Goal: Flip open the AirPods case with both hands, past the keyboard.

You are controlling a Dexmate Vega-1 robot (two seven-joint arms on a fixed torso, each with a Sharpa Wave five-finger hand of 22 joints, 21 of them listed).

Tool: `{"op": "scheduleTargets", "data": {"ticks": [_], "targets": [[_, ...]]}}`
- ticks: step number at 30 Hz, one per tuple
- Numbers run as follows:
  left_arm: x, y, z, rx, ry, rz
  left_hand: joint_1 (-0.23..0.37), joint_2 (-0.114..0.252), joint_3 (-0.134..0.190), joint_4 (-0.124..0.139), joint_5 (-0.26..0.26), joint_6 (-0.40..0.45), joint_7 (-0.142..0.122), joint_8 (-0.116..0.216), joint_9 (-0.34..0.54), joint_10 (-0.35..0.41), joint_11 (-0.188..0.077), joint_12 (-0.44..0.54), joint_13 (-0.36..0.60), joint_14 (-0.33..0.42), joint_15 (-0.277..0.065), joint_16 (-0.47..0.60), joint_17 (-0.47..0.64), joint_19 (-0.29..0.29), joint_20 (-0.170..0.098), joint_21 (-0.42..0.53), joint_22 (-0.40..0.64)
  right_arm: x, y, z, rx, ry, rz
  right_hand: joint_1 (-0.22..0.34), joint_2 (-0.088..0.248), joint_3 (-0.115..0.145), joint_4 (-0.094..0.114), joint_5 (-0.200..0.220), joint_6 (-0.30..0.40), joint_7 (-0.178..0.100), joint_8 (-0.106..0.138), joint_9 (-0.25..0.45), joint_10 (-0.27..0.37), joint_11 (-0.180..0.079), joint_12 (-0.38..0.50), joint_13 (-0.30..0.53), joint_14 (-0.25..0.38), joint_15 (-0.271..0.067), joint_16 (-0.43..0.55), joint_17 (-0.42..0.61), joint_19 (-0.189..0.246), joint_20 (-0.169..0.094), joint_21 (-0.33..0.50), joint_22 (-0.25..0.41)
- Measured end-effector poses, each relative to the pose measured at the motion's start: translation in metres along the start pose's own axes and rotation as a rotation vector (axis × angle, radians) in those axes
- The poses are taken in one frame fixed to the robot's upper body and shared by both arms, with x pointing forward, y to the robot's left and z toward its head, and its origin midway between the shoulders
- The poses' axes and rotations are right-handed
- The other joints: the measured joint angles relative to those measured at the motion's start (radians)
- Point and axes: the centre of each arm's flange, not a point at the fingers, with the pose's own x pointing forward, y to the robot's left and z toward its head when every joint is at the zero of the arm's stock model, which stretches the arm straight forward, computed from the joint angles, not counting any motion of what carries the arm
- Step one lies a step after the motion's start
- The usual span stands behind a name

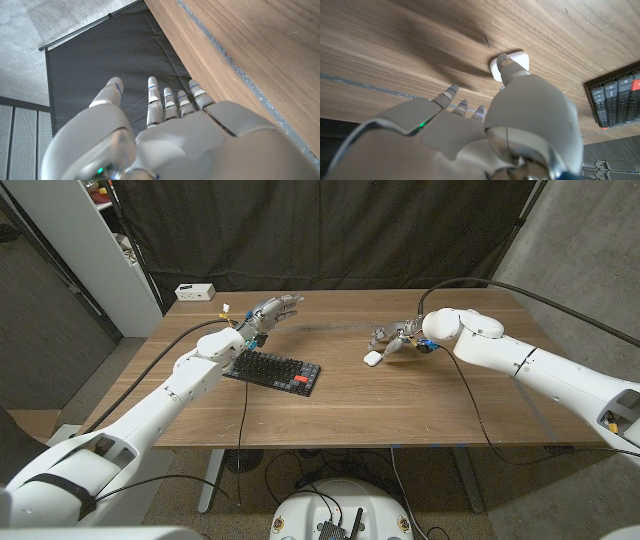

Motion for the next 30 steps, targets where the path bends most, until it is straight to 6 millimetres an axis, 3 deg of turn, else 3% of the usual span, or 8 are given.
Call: {"op": "scheduleTargets", "data": {"ticks": [15, 22, 25, 30], "targets": [[0.000, -0.002, 0.000, 0.005, -0.003, -0.002, 0.000, 0.000, 0.000, 0.000, 0.000, -0.005, -0.005, -0.005, 0.005, 0.000, 0.000, 0.000, 0.000, -0.005, -0.005, 0.006, 0.000, -0.005, 0.005, 0.000, 0.003, 0.013, 0.018, -0.003, -0.011, -0.018, -0.013, 0.021, 0.013, 0.011, 0.003, 0.008, -0.025, 0.001, 0.006, -0.004, 0.019, -0.010, 0.019, 0.000, 0.000, 0.000, 0.008, 0.000, -0.002, -0.009, 0.000, 0.000], [0.000, -0.003, -0.001, 0.004, -0.002, -0.003, 0.005, 0.005, -0.004, -0.004, 0.000, -0.005, -0.005, -0.005, 0.005, -0.005, -0.005, 0.000, 0.000, -0.005, -0.005, 0.006, 0.000, -0.005, 0.005, 0.000, 0.003, 0.018, 0.023, -0.004, -0.007, -0.028, -0.022, 0.025, 0.009, -0.007, 0.021, 0.001, 0.122, -0.001, 0.073, 0.020, 0.078, -0.015, 0.041, 0.000, 0.001, -0.001, 0.017, 0.000, 0.020, -0.012, 0.007, 0.003], [-0.001, -0.003, -0.001, 0.003, -0.001, -0.003, 0.005, 0.005, -0.004, -0.004, 0.000, -0.011, -0.011, -0.005, 0.005, -0.005, -0.005, 0.000, 0.000, -0.005, -0.005, 0.006, 0.000, -0.005, 0.005, 0.000, 0.003, 0.020, 0.024, -0.005, -0.003, -0.029, -0.024, 0.025, 0.009, -0.016, 0.018, -0.009, 0.189, -0.004, 0.096, 0.033, 0.111, -0.016, 0.050, 0.001, 0.026, -0.003, 0.023, 0.000, 0.033, -0.014, 0.009, 0.003], [-0.001, -0.004, -0.003, 0.000, 0.001, -0.005, 0.005, 0.005, -0.004, -0.004, 0.000, -0.011, -0.011, -0.005, 0.005, -0.005, -0.005, 0.000, 0.000, -0.011, -0.011, 0.006, 0.000, -0.005, 0.005, 0.000, 0.003, 0.022, 0.029, -0.007, 0.007, -0.041, -0.031, 0.030, -0.006, -0.036, 0.025, -0.031, 0.236, -0.051, 0.131, 0.061, 0.174, -0.017, 0.067, 0.006, 0.071, -0.002, 0.032, 0.000, 0.065, -0.014, 0.009, 0.000]]}}
